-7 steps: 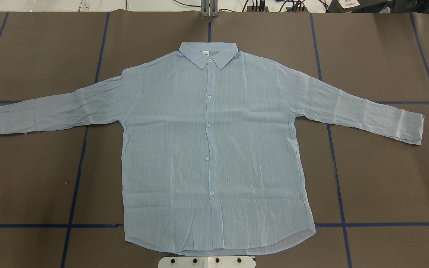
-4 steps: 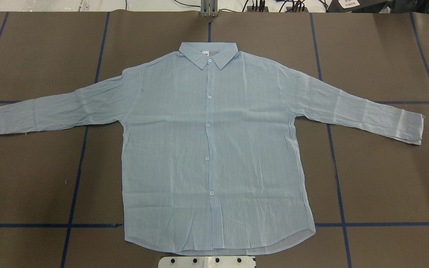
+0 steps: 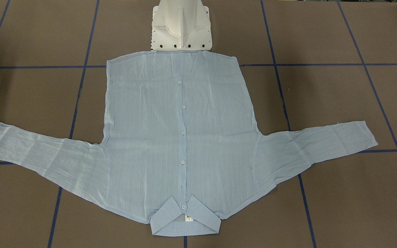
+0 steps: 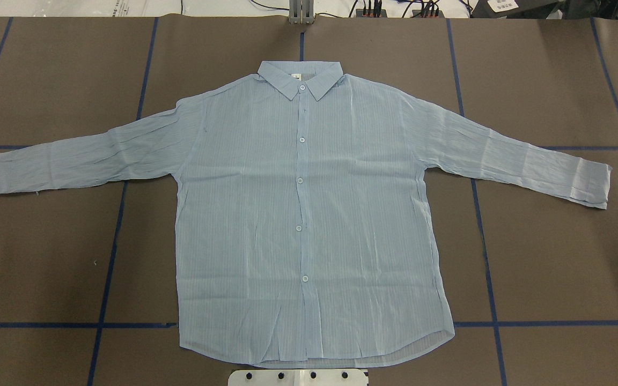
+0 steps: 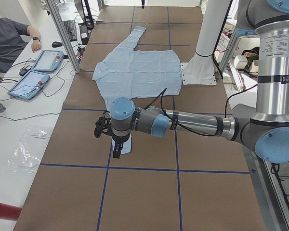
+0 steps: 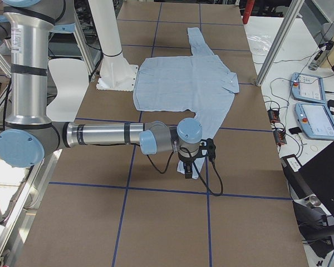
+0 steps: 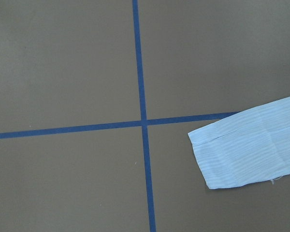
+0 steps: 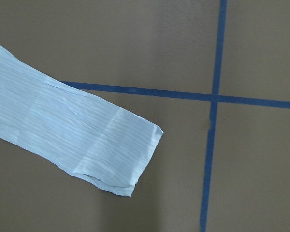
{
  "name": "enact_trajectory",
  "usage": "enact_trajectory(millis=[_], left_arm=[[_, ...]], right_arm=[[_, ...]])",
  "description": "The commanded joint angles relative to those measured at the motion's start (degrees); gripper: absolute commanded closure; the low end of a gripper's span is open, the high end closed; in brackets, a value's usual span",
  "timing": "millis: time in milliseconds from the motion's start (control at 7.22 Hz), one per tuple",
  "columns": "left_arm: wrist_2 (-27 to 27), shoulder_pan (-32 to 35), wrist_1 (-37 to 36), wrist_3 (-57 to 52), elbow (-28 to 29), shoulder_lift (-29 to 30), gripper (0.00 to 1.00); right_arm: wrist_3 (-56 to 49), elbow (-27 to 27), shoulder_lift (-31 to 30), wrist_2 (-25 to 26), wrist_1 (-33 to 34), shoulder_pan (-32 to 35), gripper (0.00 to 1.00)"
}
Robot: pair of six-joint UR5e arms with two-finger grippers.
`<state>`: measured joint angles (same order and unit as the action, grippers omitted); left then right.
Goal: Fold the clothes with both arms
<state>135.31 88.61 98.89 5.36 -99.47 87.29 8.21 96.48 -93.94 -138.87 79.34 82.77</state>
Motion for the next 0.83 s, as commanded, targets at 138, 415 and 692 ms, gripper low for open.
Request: enact_trajectory(millis=[138, 415, 692], left_arm=[[0.31, -0.02, 2.79, -0.09, 0.15, -0.01, 0.00], [0.39, -0.02, 2.80, 0.08, -0.02, -0.19, 0.00], [0.40, -0.02, 2.89, 0.09, 0.07, -0.27, 0.00]], right_arm=[[8.13, -11.37, 7.97, 1.92, -13.03, -9.36, 0.00], [12.52, -15.50, 8.08, 6.06, -20.32, -11.75, 0.00], [12.70, -19.73, 7.55, 5.89, -22.82, -11.93, 0.00]])
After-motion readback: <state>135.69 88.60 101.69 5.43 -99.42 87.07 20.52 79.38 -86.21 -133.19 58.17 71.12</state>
